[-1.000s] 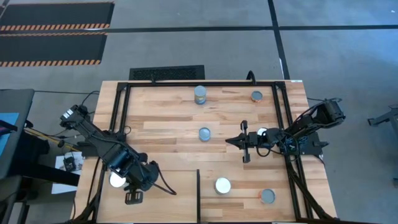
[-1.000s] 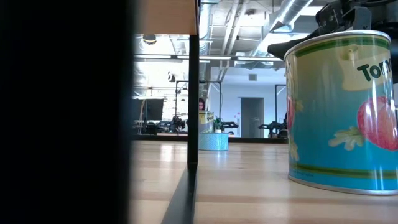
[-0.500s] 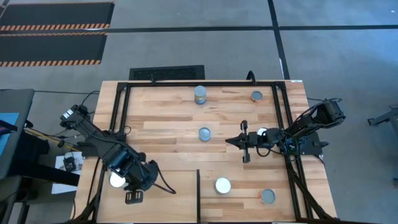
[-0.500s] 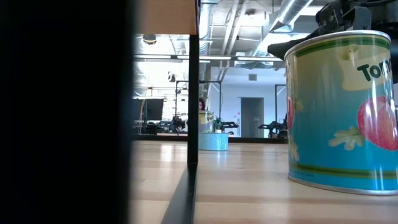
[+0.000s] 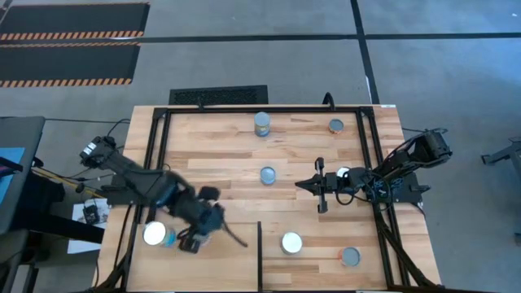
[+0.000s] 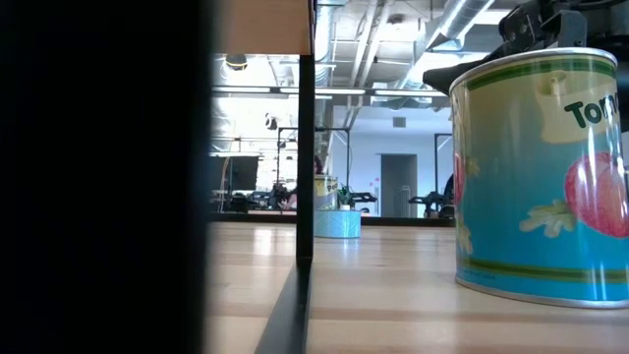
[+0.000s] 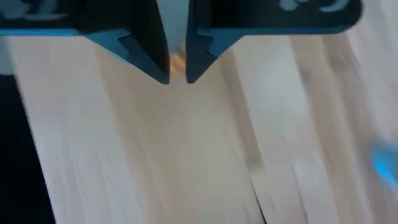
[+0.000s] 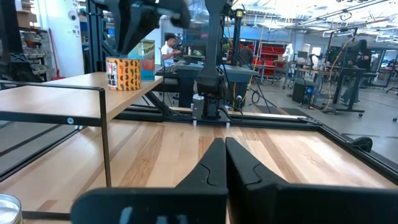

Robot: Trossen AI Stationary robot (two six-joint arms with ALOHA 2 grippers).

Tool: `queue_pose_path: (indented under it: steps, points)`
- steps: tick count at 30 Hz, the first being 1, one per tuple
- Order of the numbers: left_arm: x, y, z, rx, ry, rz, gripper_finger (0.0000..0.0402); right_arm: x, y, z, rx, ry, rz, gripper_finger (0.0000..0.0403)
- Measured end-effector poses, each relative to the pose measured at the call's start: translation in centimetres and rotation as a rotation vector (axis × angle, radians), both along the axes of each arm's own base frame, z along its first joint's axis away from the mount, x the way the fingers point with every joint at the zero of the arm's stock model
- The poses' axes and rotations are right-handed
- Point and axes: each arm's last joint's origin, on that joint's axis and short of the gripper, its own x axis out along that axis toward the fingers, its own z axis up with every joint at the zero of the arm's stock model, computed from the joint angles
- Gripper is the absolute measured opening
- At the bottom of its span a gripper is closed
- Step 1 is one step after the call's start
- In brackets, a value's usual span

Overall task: Pick and place cans onto a shelf
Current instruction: Put the canned black beans on the shelf

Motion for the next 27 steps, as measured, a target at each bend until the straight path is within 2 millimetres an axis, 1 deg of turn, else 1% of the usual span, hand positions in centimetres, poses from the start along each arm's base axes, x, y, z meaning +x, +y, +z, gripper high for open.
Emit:
queue_pose_path:
  steps: [2,4,7,9,12,15,17,20,27]
  points:
    - [1.0,1.1,0.2,0.020,-0.070,-0.039,0.0016,0.0,0.0,0.0,0.000,0.000,0.000,0.0005]
    - [1.8,2.3,0.3,0.029,-0.104,-0.048,0.0005,0.0,0.0,0.0,0.000,0.000,0.000,0.0005]
    - [2.2,3.6,0.3,0.010,-0.078,-0.033,0.0005,0.0,0.0,0.0,0.000,0.000,0.000,0.0005]
    - [2.0,3.9,0.1,0.014,-0.043,-0.029,0.0004,0.0,0.0,0.0,0.000,0.000,0.000,0.0005]
    - [1.6,3.4,-0.3,-0.006,-0.004,-0.057,0.0001,0.0,0.0,0.0,0.000,0.000,0.000,0.0006]
    - [1.3,2.5,-1.5,-0.042,0.038,-0.101,0.0001,0.0,0.0,0.0,0.000,0.000,0.000,0.0009]
    - [1.3,1.9,-2.2,-0.040,0.024,-0.128,0.0001,0.0,0.0,0.0,0.000,0.001,0.000,0.0012]
    - [1.7,1.4,-3.0,-0.036,-0.012,-0.158,0.0001,0.0,0.0,0.0,0.000,0.001,0.000,0.0014]
    - [1.7,1.3,-3.3,-0.052,-0.004,-0.168,0.0002,0.0,0.0,0.0,-0.001,0.001,0.000,0.0011]
